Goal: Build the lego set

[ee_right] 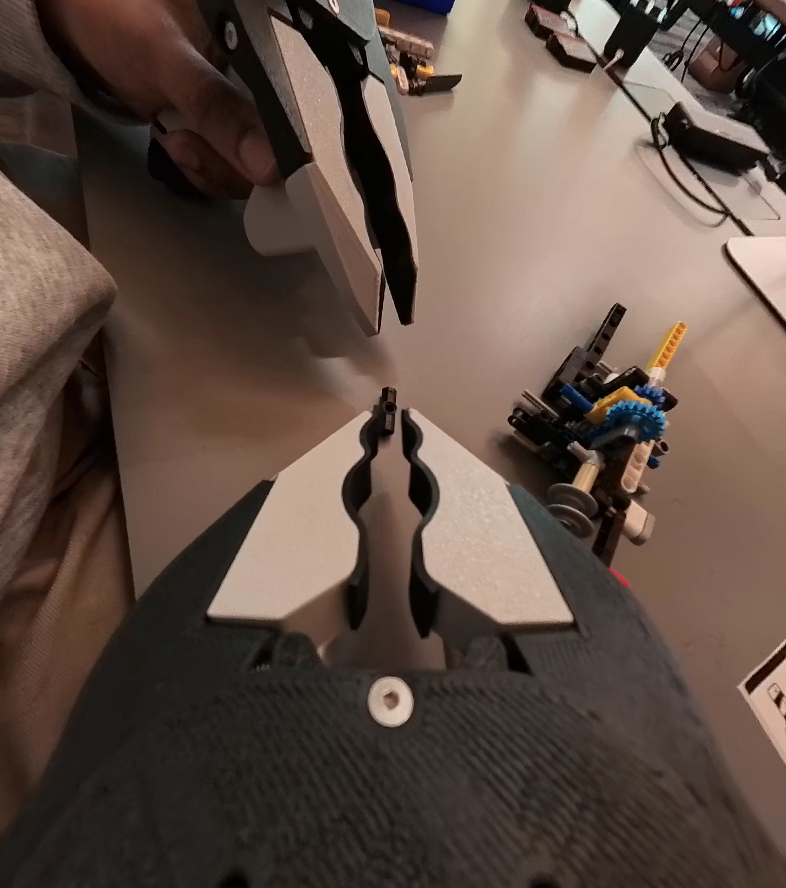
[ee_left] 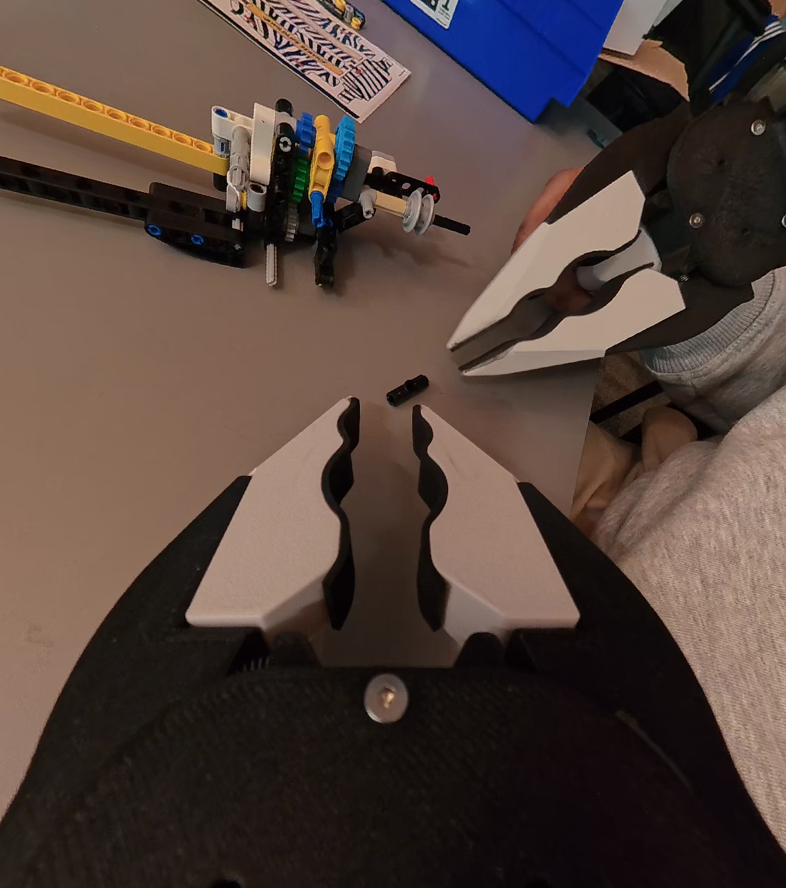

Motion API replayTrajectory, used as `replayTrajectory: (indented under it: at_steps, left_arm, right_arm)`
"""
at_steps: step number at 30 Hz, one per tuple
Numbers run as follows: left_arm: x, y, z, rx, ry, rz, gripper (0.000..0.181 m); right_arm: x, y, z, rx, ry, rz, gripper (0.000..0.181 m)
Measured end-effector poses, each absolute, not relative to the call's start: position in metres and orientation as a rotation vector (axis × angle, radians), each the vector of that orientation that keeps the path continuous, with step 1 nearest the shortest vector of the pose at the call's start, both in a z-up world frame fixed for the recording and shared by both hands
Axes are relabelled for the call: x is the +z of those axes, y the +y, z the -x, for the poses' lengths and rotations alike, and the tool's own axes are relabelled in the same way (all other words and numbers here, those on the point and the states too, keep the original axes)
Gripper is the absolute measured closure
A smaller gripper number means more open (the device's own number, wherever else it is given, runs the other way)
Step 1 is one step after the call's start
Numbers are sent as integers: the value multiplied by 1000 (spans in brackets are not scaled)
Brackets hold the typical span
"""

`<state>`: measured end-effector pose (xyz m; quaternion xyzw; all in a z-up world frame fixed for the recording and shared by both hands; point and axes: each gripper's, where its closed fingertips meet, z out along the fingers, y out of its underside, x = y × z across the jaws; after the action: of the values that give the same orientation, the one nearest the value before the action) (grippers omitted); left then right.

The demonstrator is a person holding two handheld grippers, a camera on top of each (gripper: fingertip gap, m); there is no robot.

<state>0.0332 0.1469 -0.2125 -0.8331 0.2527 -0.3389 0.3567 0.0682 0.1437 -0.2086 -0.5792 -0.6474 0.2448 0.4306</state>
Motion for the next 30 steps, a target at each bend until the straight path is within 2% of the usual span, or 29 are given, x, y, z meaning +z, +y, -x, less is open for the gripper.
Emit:
replayTrajectory:
  at_steps: [8, 19, 30]
  left_arm:
    - [-213, 147, -33, -875, 656, 2154, 161]
    - [-214, 146, -34, -874, 662, 2161, 161]
    - [-215, 146, -34, -861, 670, 2162, 161]
  right_arm:
    - [-219, 145, -70, 598, -1644, 1523, 162]
    - [-232, 151, -68, 482, -1672, 1559, 166]
    - [-232, 151, -61, 458, -1657, 1553, 163]
